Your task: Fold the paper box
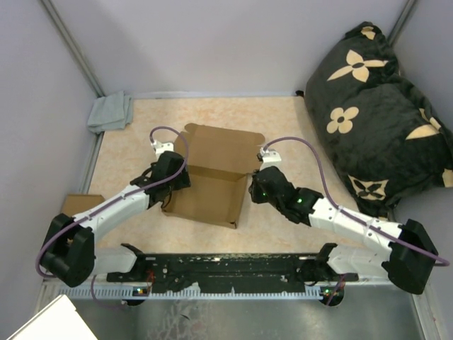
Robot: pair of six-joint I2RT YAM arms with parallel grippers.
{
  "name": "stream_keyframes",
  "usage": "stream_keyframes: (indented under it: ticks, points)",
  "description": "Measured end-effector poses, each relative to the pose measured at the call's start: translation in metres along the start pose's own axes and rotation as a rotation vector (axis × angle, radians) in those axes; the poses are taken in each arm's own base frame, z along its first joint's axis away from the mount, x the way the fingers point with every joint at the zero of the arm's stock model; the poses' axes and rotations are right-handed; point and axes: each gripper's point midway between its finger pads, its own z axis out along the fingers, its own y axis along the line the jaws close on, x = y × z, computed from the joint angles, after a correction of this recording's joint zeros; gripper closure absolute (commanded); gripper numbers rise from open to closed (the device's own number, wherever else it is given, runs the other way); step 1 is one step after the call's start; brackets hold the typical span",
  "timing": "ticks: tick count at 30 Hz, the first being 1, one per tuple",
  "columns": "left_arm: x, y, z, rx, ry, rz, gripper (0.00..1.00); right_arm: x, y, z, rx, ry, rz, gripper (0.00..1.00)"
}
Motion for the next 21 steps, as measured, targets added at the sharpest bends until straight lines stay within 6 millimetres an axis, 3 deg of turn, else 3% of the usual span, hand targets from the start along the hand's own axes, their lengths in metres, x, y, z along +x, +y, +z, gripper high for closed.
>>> stream_keyframes:
  ticks: [5, 8, 15, 21]
  points:
    - [-0.004, 0.008, 0.006, -0.057, -0.023, 0.001, 0.29, -0.010, -0.005, -0.010, 0.008, -0.042, 0.014, 0.55]
    - [-0.004, 0.009, 0.006, -0.064, -0.025, -0.007, 0.29, -0.005, -0.011, -0.014, 0.004, -0.046, 0.015, 0.39]
    - [0.004, 0.017, -0.010, -0.046, -0.029, -0.030, 0.30, 0.026, -0.025, -0.011, 0.017, 0.015, 0.000, 0.35]
    - [0.008, 0.021, -0.012, -0.039, -0.045, -0.046, 0.34, 0.032, -0.028, -0.006, 0.040, 0.034, 0.019, 0.32]
